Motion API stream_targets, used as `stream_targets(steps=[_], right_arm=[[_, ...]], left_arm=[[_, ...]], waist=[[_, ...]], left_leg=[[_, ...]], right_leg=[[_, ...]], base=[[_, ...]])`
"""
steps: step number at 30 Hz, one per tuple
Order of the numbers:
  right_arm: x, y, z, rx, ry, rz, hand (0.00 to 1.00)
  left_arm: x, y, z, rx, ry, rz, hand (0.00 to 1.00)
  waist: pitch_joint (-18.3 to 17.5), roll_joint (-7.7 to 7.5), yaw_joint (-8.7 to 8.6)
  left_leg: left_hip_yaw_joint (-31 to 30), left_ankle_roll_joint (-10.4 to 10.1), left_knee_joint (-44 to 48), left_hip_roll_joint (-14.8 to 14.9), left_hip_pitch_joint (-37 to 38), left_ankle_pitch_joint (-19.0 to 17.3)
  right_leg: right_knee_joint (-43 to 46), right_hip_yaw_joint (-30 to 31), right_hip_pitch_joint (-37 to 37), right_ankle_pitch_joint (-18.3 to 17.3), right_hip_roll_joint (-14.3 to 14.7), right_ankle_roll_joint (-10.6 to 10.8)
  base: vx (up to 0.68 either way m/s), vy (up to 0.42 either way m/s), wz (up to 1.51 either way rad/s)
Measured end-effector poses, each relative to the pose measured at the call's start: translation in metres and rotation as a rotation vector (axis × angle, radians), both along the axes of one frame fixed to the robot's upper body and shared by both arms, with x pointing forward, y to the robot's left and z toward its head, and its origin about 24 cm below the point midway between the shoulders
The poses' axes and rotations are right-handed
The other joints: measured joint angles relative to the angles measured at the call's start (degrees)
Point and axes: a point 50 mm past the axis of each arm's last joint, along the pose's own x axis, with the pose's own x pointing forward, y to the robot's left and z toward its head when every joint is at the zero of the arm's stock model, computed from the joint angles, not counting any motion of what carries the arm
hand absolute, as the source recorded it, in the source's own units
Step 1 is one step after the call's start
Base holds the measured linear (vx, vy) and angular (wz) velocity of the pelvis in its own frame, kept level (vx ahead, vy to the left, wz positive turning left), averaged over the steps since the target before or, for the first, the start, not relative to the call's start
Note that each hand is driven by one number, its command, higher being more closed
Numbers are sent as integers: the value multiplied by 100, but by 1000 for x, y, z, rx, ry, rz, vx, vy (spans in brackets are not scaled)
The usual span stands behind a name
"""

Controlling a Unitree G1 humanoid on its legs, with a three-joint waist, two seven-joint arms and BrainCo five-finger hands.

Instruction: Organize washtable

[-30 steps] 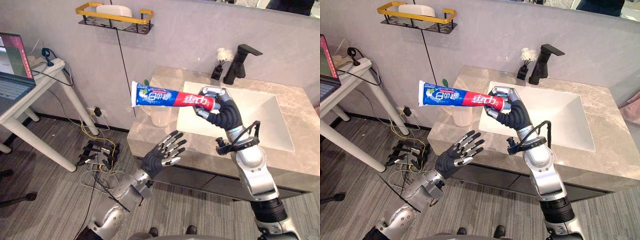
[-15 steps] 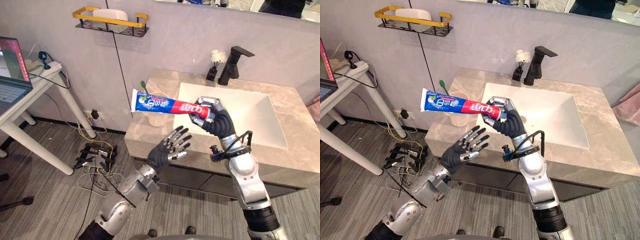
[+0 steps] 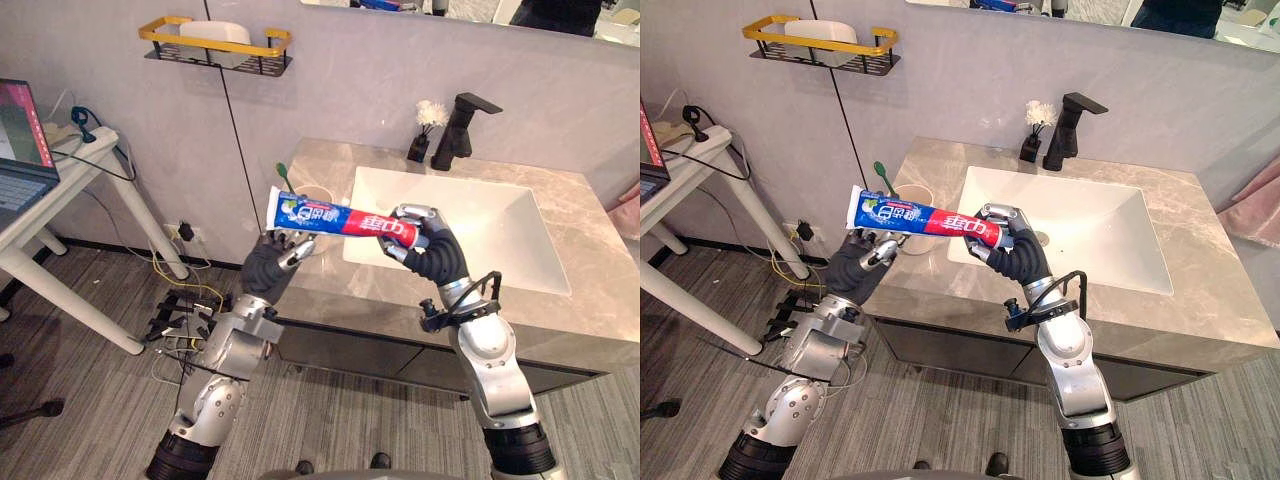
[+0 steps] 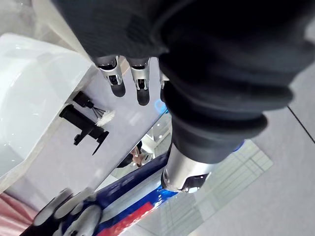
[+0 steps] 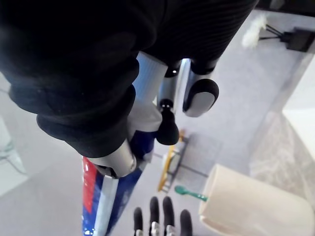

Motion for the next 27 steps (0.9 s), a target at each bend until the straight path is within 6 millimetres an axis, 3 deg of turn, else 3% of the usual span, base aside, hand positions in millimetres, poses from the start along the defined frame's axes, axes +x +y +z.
stream_targets(steps=[9, 27], right_arm=[[1, 1, -3, 8, 25, -4, 100], [-1, 11, -3, 65, 35, 32, 100]], left_arm=[[4, -5, 14, -54, -56, 4, 0], [-2, -39, 9, -124, -11, -113, 0]], waist=[[-3, 2, -12], [-5, 3, -13]], left_leg=[[71, -1, -8, -1, -10, 0], [140, -1, -29, 2, -6, -1]], right_leg=[[-88, 50, 2, 65, -1, 4], [-111, 129, -24, 93, 20, 2]], base=[[-10, 7, -3], [-4, 1, -1]])
